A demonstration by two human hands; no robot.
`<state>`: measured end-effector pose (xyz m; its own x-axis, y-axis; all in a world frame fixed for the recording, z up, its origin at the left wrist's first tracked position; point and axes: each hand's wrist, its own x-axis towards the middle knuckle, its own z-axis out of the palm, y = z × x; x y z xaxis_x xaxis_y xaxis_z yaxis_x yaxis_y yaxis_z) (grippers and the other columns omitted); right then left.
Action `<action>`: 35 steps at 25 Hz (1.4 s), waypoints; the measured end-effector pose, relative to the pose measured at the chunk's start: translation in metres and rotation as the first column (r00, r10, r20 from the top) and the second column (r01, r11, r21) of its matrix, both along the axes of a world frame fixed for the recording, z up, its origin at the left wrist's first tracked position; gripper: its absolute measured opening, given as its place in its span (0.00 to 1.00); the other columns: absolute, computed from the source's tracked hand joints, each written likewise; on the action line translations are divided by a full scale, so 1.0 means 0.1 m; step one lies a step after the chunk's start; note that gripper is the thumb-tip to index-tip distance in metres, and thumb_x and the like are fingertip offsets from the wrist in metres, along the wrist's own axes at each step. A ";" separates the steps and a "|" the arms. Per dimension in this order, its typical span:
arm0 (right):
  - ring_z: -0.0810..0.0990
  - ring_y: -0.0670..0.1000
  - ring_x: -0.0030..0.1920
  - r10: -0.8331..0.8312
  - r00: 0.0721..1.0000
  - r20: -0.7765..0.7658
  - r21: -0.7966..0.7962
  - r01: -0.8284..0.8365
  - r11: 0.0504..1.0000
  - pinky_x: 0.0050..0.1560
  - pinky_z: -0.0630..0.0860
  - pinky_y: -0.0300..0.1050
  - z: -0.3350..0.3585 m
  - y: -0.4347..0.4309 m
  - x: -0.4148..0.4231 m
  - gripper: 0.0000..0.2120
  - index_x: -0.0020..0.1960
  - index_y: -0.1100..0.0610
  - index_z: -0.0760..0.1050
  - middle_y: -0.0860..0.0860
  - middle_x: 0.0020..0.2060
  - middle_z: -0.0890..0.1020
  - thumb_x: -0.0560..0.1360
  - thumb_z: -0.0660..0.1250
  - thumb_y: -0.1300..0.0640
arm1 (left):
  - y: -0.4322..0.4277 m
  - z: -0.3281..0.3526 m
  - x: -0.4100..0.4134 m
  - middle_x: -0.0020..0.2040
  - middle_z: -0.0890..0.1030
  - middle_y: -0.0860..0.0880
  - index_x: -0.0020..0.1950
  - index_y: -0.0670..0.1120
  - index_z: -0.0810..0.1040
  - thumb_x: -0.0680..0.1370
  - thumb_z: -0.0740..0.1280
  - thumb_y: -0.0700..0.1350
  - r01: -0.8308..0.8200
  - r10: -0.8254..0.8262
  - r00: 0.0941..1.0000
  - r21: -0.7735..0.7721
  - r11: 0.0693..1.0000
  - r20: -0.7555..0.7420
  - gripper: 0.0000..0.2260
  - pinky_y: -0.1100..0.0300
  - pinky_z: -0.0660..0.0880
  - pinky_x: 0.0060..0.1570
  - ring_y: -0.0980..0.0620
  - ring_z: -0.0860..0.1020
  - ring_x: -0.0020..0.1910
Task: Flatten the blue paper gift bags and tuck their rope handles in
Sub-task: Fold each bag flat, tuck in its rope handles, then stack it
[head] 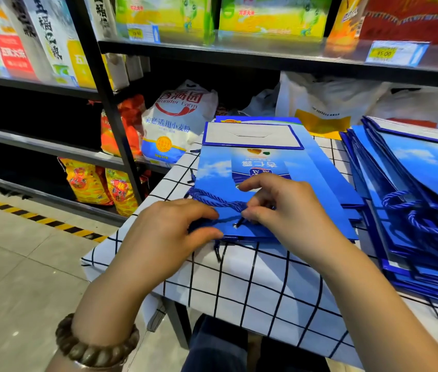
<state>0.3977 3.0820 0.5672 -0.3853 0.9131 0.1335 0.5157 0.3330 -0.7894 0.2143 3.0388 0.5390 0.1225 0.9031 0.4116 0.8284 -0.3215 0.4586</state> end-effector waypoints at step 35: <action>0.81 0.51 0.50 0.000 0.979 0.203 0.361 -0.075 0.929 0.48 0.77 0.50 -0.14 -0.04 0.12 0.10 0.53 0.48 0.78 0.45 0.46 0.84 0.73 0.66 0.57 | -0.15 0.15 0.39 0.31 0.78 0.53 0.31 0.49 0.74 0.69 0.62 0.54 -0.252 0.248 0.966 -0.054 0.966 -0.069 0.11 0.60 0.66 0.27 0.51 0.76 0.31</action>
<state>0.4094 3.0777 0.5534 -0.4712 0.7992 0.3730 0.6288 0.6010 -0.4934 0.2532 3.0242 0.5544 -0.0875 0.9314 0.3532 0.9058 -0.0732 0.4173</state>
